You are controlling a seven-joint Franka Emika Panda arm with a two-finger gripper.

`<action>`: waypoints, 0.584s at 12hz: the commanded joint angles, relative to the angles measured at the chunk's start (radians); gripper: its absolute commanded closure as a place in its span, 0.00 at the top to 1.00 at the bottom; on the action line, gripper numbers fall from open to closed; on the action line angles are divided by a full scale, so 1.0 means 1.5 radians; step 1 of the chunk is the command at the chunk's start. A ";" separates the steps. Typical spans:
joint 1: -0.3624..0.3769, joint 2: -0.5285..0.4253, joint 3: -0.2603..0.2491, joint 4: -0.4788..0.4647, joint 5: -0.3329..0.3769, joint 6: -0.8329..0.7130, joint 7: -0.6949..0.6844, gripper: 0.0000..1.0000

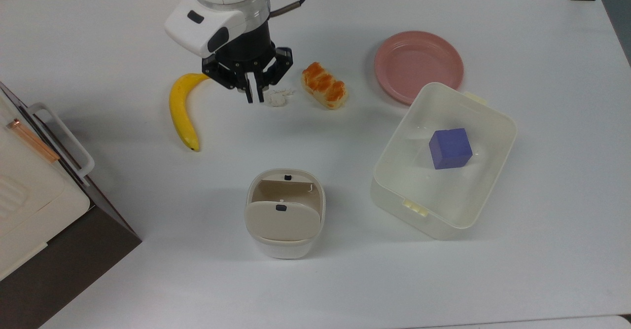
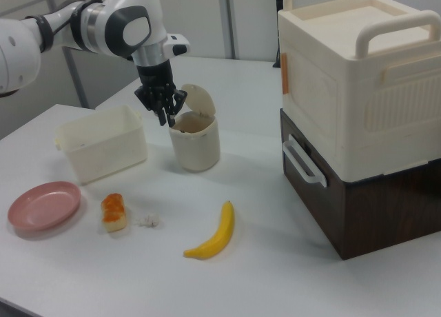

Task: Open the trash can
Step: 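Lift the gripper up and away from the popped-open lid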

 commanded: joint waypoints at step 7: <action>0.000 -0.079 -0.002 -0.035 -0.006 -0.102 0.052 1.00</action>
